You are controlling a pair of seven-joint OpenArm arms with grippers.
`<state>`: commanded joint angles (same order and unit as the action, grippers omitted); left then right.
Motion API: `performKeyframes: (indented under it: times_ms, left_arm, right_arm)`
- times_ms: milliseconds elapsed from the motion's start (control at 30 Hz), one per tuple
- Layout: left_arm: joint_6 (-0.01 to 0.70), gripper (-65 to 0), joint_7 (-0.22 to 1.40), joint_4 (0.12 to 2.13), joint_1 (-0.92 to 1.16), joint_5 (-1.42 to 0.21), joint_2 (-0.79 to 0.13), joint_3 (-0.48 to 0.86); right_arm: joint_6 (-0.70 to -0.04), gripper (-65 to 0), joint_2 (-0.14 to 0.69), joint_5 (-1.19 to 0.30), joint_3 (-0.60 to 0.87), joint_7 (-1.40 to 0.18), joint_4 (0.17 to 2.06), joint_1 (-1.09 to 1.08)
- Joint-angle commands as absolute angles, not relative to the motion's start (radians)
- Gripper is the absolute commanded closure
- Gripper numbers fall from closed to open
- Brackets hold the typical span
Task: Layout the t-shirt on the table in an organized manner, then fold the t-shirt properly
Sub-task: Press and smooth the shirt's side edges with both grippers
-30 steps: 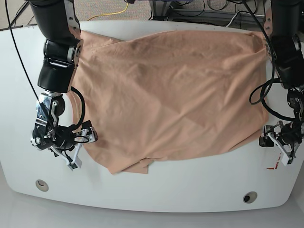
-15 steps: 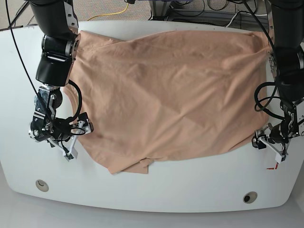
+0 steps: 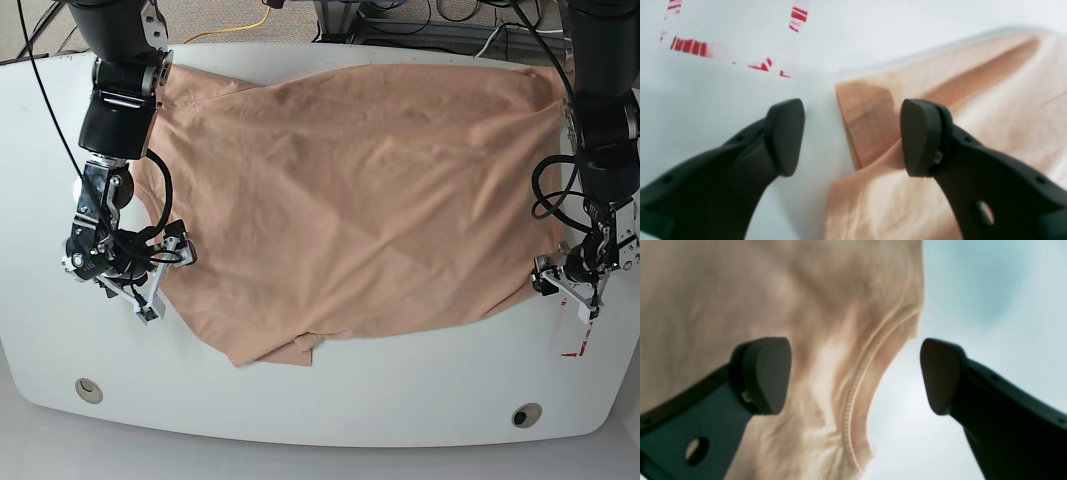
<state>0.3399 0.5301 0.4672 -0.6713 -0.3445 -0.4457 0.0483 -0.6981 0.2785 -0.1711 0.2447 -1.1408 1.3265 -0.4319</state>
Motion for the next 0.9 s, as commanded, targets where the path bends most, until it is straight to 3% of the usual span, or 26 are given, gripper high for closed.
performKeyframes:
  times_ms: [500,600,667,767,900]
  left_arm:
    - [0.337,-41.3,0.530,0.467,-0.664,-0.344,-0.343,0.048]
    - [0.335,-33.1,0.529,0.469,-0.664,-0.346,-0.335,0.048]
    - [0.335,-20.4,0.529,0.469,-0.664,-0.346,-0.329,0.048]
    - [0.335,-7.9,0.529,0.469,-0.664,-0.346,-0.329,0.048]
    - [0.335,-5.1,0.529,0.473,-0.664,-0.346,-0.334,0.051]
  right_arm:
    - [-0.698,-58.5,0.278,-0.173,0.245,-1.156,1.343,-0.426]
    - [-0.698,-58.5,0.278,-0.173,0.271,-1.161,1.343,-0.424]
    - [-0.698,-58.5,0.277,-0.173,0.303,-1.173,1.342,-0.424]
    - [-0.698,-58.5,0.277,-0.173,0.318,-1.175,1.340,-0.424]
    - [-0.698,-58.5,0.277,-0.173,0.320,-1.175,1.340,-0.414]
